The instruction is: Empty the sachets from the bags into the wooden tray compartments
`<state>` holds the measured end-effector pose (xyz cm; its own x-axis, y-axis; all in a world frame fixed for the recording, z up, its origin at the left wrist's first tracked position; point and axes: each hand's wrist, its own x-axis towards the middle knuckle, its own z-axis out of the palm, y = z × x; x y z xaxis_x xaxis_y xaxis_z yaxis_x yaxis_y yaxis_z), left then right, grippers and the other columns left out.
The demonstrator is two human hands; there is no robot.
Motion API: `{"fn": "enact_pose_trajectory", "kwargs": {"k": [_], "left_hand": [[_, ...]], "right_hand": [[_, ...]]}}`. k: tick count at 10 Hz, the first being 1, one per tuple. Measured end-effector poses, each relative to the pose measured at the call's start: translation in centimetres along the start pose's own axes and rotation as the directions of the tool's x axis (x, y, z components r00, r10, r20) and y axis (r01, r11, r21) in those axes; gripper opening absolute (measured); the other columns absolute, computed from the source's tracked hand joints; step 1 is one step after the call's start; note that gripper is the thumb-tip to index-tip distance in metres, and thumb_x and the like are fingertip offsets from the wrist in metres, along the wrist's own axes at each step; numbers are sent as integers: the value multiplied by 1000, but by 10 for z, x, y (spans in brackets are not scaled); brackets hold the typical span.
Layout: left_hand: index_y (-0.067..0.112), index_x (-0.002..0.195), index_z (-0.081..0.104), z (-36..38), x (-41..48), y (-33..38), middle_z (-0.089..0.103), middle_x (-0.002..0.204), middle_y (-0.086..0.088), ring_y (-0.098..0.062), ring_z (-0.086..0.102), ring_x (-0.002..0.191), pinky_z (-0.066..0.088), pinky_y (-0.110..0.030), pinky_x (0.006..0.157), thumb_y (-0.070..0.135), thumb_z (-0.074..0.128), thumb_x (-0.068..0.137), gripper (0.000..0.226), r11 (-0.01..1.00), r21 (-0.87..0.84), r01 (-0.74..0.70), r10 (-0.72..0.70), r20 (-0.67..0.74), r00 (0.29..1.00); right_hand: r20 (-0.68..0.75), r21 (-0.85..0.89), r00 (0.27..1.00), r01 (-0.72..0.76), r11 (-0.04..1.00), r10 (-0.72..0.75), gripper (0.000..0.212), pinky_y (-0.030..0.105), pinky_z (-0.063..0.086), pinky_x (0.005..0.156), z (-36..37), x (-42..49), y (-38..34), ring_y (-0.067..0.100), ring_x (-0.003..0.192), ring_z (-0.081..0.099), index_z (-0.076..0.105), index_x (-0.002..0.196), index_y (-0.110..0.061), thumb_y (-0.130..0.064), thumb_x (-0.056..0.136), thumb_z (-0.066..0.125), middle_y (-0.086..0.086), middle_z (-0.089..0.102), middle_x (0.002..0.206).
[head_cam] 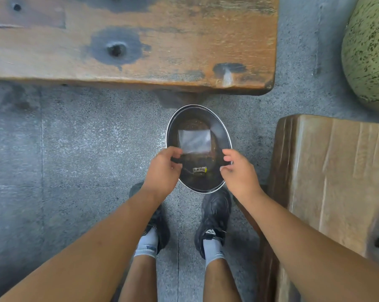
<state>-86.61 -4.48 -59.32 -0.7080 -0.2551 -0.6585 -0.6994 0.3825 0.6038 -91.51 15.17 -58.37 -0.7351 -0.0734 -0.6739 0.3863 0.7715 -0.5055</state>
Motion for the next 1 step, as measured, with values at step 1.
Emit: {"fn": "enact_pose_trajectory", "kwargs": {"k": [1], "left_hand": [[18,122,61,-6,-4,8,66,104,2,-10,59,76,41,-14,60,2,56,93,33,999,-40,28,-28,-9,1000]], "right_hand": [[15,33,1000,-16,999,16,41,25,46,85,-7,-7,-7,15,96,64,57,133,-18,-6,94,57,0,66,117]]}}
